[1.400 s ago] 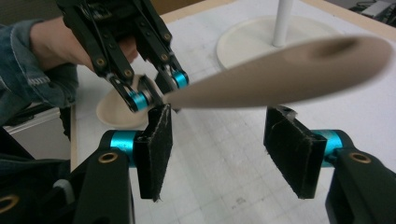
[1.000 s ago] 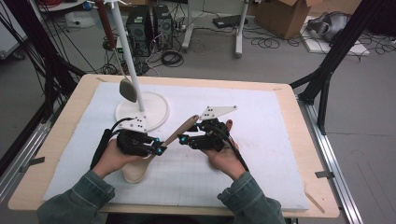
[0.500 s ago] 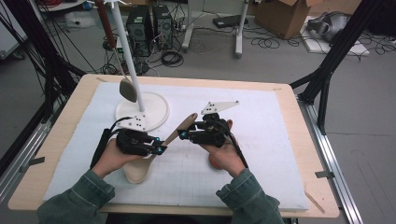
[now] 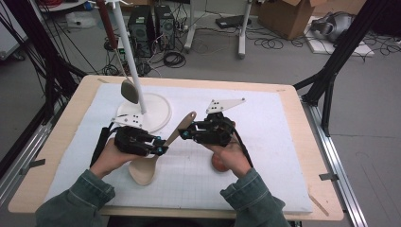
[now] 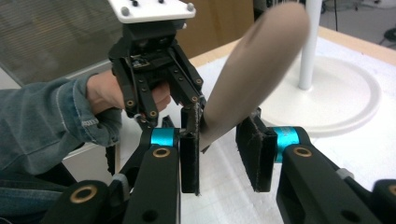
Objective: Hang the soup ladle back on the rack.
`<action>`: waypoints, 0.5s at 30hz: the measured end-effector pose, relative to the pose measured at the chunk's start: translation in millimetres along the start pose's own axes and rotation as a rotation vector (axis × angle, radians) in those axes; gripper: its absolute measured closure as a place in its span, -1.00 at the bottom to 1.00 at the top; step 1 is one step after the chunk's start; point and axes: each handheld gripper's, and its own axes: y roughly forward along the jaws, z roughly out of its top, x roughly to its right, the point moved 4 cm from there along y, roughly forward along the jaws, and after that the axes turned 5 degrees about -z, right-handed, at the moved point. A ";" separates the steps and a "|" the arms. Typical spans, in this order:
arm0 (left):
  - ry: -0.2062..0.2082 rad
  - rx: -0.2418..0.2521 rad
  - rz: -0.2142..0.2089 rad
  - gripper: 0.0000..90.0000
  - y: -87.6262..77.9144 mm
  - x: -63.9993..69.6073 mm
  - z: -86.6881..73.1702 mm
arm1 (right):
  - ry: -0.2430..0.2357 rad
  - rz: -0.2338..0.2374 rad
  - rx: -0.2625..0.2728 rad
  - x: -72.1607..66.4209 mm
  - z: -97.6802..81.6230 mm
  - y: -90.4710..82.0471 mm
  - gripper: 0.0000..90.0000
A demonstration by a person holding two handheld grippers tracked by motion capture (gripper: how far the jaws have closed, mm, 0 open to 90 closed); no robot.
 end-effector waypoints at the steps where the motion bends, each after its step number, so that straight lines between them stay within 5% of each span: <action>1: -0.002 0.008 0.003 0.61 -0.1 0.4 1.1 | -0.002 0.003 0.001 -0.8 1.4 -0.9 0.60; 15: 0.027 0.030 0.041 0.73 1.1 6.3 8.3 | -0.022 -0.037 0.021 -8.3 10.0 6.5 0.50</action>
